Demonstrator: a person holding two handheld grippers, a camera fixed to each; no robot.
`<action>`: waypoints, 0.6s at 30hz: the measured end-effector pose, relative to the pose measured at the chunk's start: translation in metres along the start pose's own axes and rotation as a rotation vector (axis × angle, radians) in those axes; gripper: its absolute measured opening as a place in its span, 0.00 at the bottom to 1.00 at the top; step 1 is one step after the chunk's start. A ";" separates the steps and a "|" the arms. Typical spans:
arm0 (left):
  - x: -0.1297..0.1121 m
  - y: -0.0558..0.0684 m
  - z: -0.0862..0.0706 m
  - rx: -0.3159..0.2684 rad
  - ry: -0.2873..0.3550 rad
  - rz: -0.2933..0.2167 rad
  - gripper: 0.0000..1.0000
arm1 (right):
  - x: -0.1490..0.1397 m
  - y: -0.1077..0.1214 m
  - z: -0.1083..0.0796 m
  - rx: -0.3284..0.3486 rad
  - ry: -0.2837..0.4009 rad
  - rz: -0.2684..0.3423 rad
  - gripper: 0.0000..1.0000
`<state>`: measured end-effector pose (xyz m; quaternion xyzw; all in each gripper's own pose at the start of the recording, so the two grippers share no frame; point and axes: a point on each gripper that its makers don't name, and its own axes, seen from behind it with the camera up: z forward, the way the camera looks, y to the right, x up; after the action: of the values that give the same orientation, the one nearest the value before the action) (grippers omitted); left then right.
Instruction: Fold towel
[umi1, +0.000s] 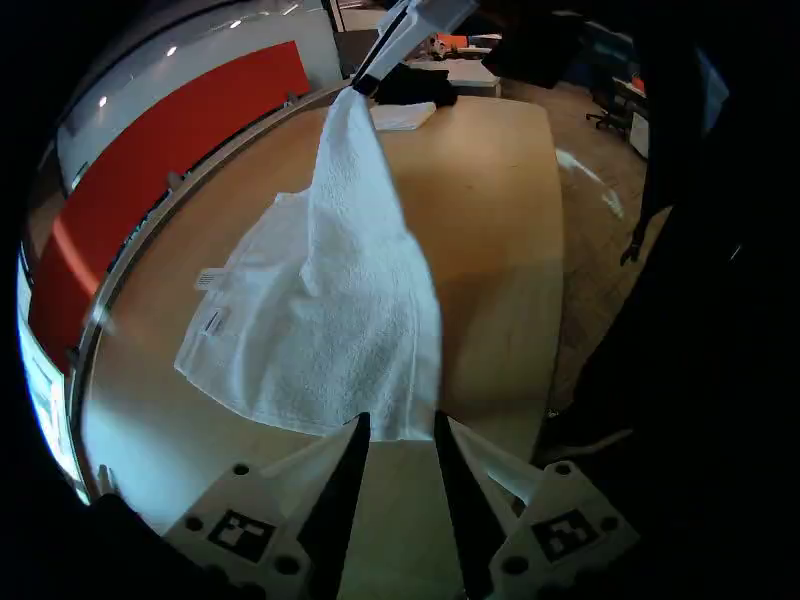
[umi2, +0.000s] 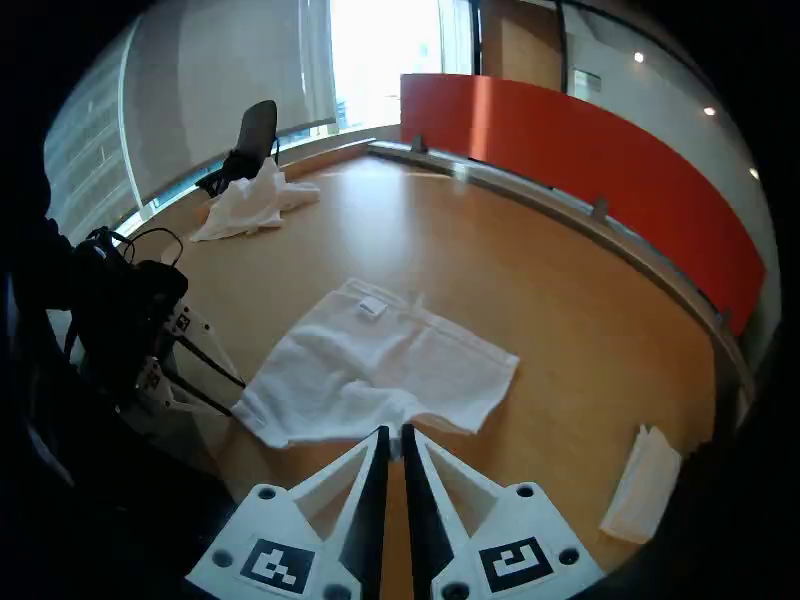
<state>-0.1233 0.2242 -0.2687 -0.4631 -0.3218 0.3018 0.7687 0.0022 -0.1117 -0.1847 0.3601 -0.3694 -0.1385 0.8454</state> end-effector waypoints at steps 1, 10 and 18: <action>0.000 0.001 0.000 -0.005 0.002 0.000 0.46 | 0.000 0.000 0.000 0.000 -0.001 0.000 0.10; -0.008 0.012 0.005 -0.053 -0.017 0.013 0.46 | 0.000 -0.001 0.002 0.000 -0.002 -0.002 0.10; -0.007 0.016 0.008 -0.083 -0.021 -0.025 0.42 | -0.001 -0.001 0.001 -0.005 -0.002 -0.002 0.10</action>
<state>-0.1365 0.2295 -0.2821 -0.4874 -0.3478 0.2834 0.7491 0.0011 -0.1125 -0.1851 0.3583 -0.3697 -0.1407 0.8457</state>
